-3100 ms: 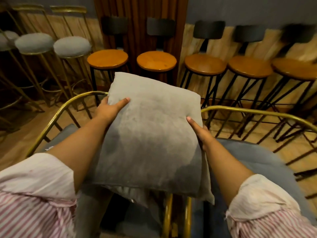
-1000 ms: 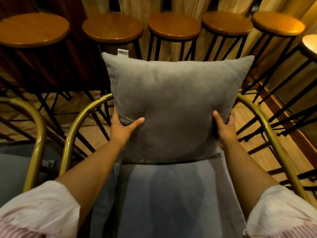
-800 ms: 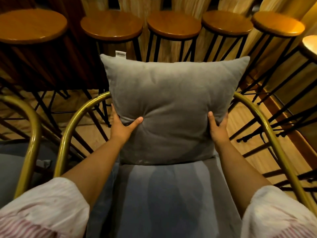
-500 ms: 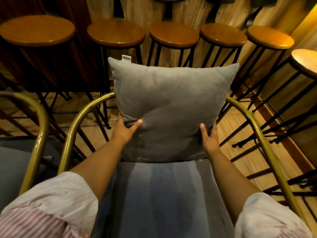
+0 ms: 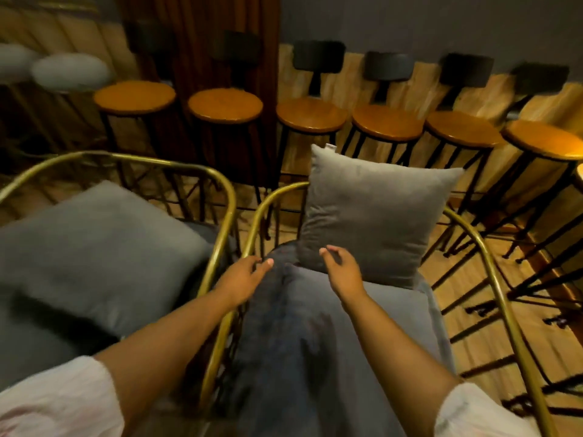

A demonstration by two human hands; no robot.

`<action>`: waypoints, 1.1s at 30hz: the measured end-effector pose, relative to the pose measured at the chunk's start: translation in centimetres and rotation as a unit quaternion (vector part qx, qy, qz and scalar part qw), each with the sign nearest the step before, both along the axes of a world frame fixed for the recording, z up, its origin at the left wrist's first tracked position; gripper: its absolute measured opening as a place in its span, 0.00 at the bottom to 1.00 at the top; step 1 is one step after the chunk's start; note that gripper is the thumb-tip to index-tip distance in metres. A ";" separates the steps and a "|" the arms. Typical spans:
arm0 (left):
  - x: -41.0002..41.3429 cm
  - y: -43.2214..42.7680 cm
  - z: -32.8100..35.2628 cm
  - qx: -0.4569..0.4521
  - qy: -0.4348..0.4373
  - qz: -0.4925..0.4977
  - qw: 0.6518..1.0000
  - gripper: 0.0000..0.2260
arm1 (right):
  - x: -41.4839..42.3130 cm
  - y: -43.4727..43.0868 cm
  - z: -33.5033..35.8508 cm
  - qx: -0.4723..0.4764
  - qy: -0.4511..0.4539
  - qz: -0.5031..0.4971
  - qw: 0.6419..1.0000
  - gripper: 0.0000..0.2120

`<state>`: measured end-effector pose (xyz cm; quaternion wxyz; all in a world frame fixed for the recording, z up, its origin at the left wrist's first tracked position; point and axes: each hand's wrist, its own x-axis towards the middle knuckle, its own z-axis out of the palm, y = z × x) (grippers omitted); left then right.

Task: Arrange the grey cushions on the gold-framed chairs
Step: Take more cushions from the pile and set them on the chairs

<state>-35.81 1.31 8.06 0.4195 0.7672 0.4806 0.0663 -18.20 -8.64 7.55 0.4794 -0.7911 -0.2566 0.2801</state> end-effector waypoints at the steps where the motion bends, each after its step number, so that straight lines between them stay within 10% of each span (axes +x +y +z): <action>1: -2.6 -0.3 0.9 0.012 0.003 0.014 1.000 0.24 | -2.3 0.3 0.6 0.001 0.008 0.025 1.000 0.19; 20: -34.2 18.7 7.6 0.036 0.048 0.128 0.990 0.28 | -29.7 19.9 1.1 -0.007 0.150 0.059 0.987 0.06; 33: -32.5 33.2 2.2 -0.016 0.034 0.136 0.990 0.29 | -29.3 29.1 -7.9 -0.124 0.194 -0.002 0.973 0.26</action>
